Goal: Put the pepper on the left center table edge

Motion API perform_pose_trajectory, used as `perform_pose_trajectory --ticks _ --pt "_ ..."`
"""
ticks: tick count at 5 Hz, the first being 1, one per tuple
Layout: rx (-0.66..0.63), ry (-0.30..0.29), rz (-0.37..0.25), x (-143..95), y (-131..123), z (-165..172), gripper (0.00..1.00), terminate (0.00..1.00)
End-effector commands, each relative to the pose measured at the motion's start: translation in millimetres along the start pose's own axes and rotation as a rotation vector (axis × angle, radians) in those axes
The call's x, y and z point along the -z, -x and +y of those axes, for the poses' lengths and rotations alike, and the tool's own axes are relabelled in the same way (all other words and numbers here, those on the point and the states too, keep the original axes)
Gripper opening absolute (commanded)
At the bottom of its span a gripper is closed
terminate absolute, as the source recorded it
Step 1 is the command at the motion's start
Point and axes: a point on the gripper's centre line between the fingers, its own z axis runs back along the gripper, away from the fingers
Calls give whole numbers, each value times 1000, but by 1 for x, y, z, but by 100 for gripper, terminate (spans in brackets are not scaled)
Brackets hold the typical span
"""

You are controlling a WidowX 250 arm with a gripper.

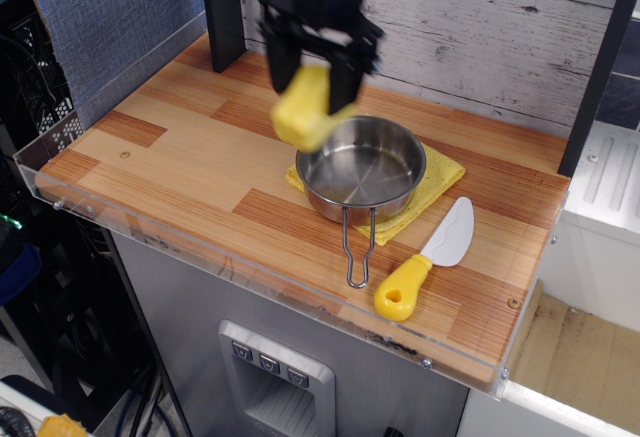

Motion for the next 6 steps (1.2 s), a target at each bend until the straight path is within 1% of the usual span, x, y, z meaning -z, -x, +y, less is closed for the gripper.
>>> perform_pose_trajectory --ticks 1,2,3,4,5,6 --pt "-49 -72 42 -19 9 73 0 0" --pt "-88 -80 95 -10 11 94 0 0" --pt "-116 -90 138 4 9 103 0 0" --pt "-137 -106 148 14 11 109 0 0" --pt "-143 -157 98 20 17 117 0 0" --pt "-168 -136 106 24 25 124 0 0"
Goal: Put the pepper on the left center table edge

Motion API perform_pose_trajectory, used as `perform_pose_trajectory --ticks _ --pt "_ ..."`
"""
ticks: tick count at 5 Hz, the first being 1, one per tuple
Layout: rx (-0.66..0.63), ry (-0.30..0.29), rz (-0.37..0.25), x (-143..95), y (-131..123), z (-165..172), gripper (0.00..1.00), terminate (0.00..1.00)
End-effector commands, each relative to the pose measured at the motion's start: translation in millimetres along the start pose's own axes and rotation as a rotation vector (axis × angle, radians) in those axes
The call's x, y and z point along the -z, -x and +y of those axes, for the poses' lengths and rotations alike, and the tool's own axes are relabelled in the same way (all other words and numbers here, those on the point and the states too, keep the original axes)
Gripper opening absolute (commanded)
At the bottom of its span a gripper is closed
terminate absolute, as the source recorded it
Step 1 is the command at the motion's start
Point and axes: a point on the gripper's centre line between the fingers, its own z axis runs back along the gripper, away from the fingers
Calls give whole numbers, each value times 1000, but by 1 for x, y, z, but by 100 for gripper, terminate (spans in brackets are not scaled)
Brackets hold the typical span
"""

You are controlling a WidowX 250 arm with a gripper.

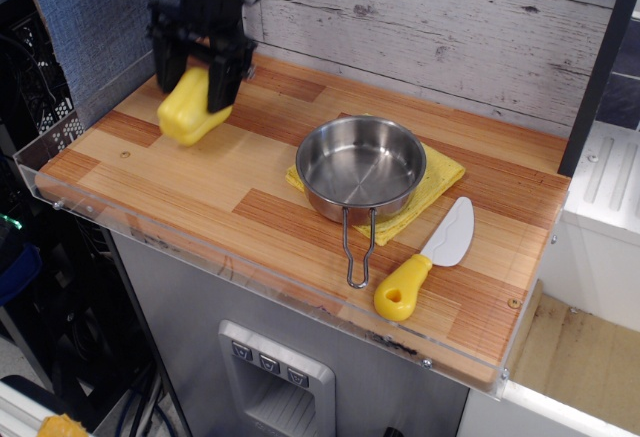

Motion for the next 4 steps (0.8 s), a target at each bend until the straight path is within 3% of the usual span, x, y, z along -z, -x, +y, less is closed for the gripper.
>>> perform_pose_trajectory --ticks 1,4 --pt "-57 0 -59 -16 16 26 0 0" --pt "-83 16 -37 -8 19 40 0 0"
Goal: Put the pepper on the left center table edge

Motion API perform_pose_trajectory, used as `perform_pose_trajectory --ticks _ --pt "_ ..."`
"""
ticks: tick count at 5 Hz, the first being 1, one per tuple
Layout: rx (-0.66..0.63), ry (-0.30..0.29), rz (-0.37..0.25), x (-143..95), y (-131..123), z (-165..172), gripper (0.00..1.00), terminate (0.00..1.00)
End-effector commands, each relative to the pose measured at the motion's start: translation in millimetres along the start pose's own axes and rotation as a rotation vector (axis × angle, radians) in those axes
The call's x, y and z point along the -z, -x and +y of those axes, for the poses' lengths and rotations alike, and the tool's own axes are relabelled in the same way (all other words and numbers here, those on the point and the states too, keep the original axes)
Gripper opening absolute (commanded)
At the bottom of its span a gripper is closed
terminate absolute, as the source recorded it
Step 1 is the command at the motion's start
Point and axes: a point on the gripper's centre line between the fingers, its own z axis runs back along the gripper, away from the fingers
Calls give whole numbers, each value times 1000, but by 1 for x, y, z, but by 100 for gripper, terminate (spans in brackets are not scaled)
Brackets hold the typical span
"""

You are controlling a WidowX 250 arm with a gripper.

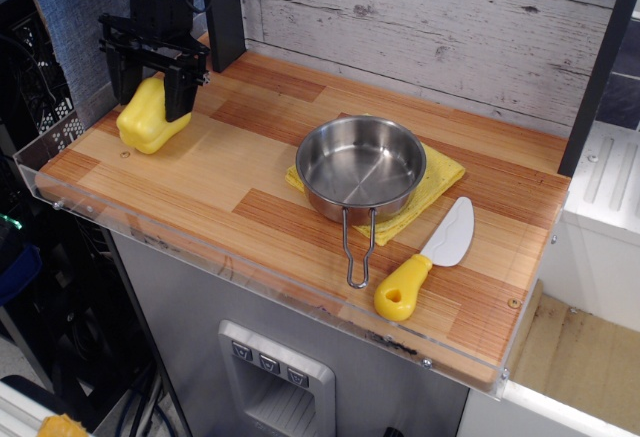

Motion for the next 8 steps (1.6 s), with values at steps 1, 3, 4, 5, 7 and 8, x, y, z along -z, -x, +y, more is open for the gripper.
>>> perform_pose_trajectory --ticks 1,3,4,5,7,8 --pt "-4 -20 -33 -16 2 8 0 0" --pt "11 -5 -29 -15 -1 4 100 0" --pt "8 -22 -45 -22 2 3 100 0" --pt "12 -45 -66 -31 6 -1 100 0" --pt "14 -98 -205 -68 24 -18 100 0" --pt "19 -75 -236 -76 25 -29 100 0"
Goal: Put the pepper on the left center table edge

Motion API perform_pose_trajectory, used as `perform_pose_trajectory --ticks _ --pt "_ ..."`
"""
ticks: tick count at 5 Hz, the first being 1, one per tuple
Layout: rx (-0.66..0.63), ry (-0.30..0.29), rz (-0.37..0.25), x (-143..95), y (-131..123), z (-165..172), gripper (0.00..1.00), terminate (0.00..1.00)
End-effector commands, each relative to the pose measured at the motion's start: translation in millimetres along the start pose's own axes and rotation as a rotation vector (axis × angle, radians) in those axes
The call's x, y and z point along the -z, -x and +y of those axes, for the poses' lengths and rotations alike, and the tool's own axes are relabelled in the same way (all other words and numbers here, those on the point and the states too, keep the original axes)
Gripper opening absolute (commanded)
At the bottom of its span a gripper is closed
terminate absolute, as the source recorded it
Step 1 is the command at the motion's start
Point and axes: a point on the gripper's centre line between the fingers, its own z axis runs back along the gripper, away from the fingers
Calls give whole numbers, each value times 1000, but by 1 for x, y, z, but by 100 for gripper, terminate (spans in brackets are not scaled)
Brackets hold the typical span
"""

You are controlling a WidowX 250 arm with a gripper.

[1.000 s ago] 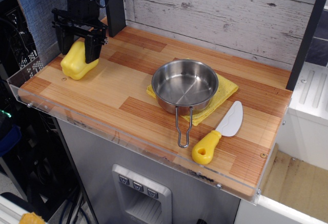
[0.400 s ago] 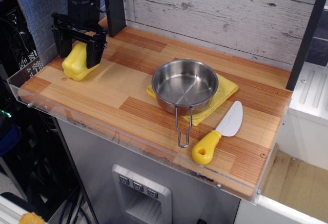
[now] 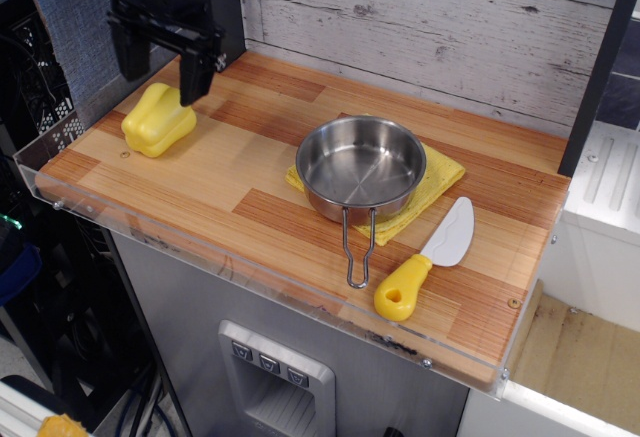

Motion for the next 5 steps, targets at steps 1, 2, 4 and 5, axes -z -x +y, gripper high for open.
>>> perform_pose_trajectory --ticks 1,2,4,5 --pt "-41 129 -99 -30 -7 -29 100 0" --pt "-38 203 -107 -32 -13 -49 100 0" --pt "-38 210 -105 -34 -15 -56 100 0" --pt "-38 210 -105 -34 -15 -56 100 100"
